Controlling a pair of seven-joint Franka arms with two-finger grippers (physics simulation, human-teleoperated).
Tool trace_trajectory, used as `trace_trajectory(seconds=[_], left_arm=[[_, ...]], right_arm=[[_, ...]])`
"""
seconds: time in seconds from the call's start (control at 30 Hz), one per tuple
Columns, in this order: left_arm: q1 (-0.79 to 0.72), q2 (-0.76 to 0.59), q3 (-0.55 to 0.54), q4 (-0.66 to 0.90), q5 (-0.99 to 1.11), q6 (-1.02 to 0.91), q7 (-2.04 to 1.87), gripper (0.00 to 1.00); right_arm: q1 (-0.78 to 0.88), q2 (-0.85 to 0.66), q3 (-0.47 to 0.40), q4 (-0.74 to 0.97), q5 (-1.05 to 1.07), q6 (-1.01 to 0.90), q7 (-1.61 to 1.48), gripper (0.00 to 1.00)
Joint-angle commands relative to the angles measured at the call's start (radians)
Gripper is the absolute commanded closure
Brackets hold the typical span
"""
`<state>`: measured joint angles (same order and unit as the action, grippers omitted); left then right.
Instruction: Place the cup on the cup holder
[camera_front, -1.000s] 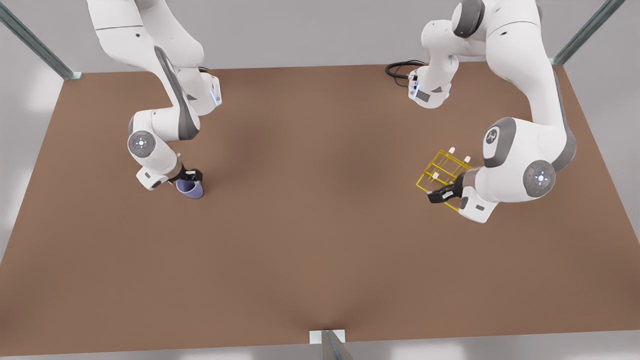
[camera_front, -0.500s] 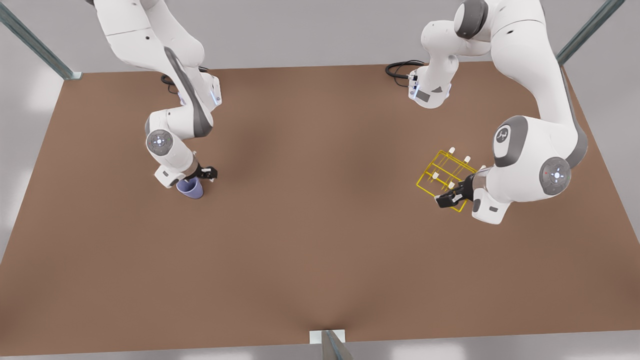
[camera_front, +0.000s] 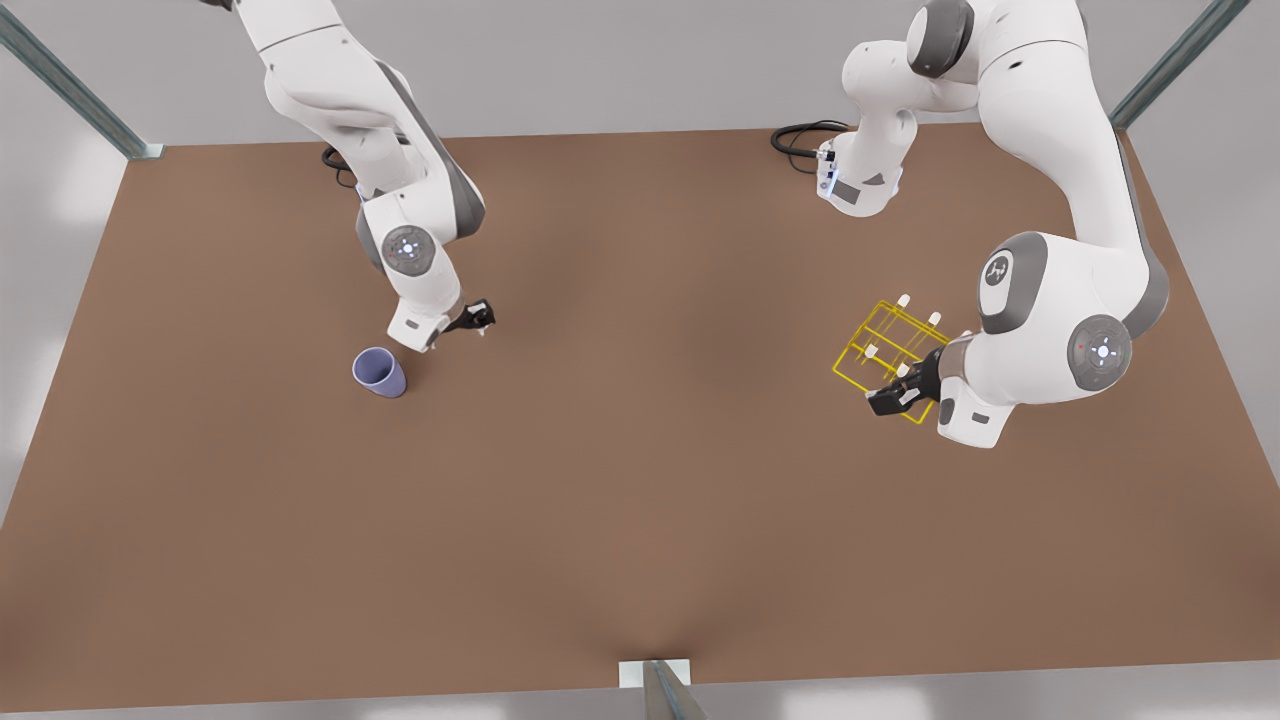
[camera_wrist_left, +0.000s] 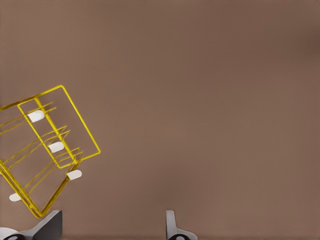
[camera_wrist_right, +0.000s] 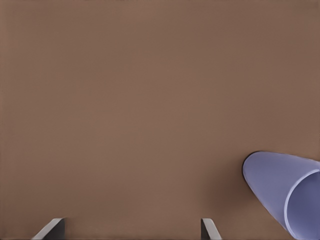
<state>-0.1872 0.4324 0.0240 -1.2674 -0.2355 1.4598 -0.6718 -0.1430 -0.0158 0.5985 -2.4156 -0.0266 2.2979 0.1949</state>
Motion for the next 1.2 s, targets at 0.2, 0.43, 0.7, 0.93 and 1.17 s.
trace_trajectory(seconds=[0.2,0.43,0.7,0.93,1.17], left_arm=[[0.000,-0.001,0.001,0.000,0.001,-0.001,-0.019,0.00],[-0.003,-0.001,0.001,-0.001,0.001,-0.001,-0.019,0.00],[-0.006,-0.001,0.001,-0.003,0.002,-0.001,-0.019,0.00],[-0.008,-0.001,0.001,-0.004,0.002,-0.001,-0.019,0.00],[-0.009,0.000,0.001,-0.006,0.002,-0.001,-0.019,0.00]], right_arm=[[0.006,0.069,-0.272,0.101,0.000,-0.181,-0.106,0.00],[-0.026,0.085,-0.266,0.062,0.000,-0.078,-0.167,0.00],[-0.032,0.097,-0.220,0.062,-0.001,-0.054,-0.160,0.00],[-0.026,0.108,-0.220,0.047,-0.001,-0.035,-0.155,0.00],[-0.041,0.102,-0.220,0.001,-0.001,0.014,-0.161,0.00]])
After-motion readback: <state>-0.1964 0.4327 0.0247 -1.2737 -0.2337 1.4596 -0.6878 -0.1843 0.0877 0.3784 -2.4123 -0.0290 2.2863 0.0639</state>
